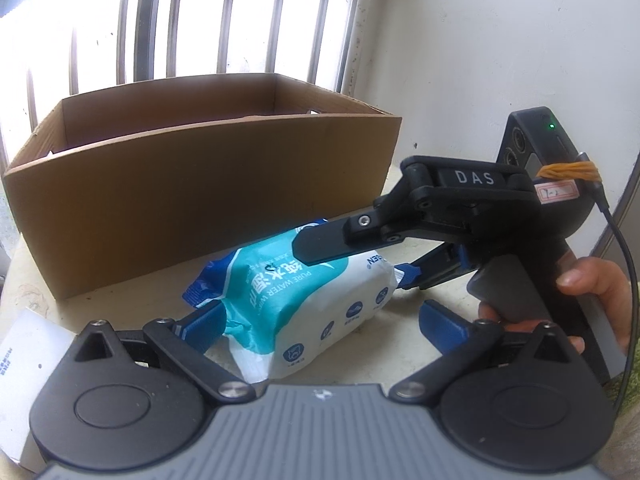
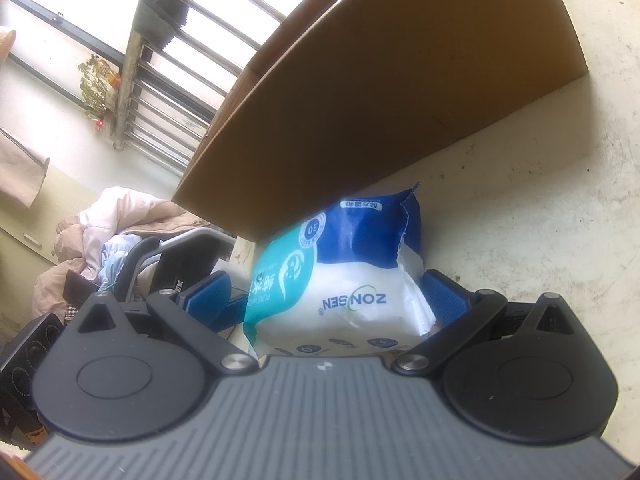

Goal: Organize objects

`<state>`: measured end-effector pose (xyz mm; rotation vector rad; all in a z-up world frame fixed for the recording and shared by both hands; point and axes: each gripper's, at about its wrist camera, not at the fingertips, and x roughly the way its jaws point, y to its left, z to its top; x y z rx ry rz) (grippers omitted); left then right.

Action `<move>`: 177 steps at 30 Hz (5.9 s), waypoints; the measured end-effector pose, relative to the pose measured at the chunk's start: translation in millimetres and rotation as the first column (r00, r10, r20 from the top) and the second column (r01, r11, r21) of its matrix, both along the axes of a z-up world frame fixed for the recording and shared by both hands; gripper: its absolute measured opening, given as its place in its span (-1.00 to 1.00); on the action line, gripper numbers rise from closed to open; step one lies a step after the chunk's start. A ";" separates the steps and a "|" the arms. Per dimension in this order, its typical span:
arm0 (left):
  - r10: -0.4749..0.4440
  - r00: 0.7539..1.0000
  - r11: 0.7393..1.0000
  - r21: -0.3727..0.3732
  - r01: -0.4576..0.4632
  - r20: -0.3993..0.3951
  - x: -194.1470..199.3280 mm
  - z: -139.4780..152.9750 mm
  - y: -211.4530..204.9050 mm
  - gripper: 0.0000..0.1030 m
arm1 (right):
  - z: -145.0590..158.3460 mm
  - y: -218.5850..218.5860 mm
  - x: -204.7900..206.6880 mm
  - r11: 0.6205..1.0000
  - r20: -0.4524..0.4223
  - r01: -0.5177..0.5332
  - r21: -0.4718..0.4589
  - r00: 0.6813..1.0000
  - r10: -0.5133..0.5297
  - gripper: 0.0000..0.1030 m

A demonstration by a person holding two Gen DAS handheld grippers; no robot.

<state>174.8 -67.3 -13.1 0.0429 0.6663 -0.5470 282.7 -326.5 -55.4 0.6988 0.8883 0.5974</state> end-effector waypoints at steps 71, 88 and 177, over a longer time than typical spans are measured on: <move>-0.097 0.985 0.995 -0.042 0.092 -0.144 23.6 -50.4 -4.7 1.00 | 2.1 9.2 -13.2 0.991 0.075 -0.005 -0.130 0.997 0.015 0.99; -0.095 0.987 0.993 -0.075 0.086 -0.130 28.6 -62.2 -7.9 1.00 | -2.5 5.5 -15.5 0.996 0.091 0.012 -0.087 0.996 -0.004 0.99; -0.123 0.987 0.987 -0.118 0.111 -0.105 14.9 -69.8 -62.5 1.00 | -6.4 6.8 -21.6 0.997 0.119 0.022 -0.078 0.993 -0.013 0.99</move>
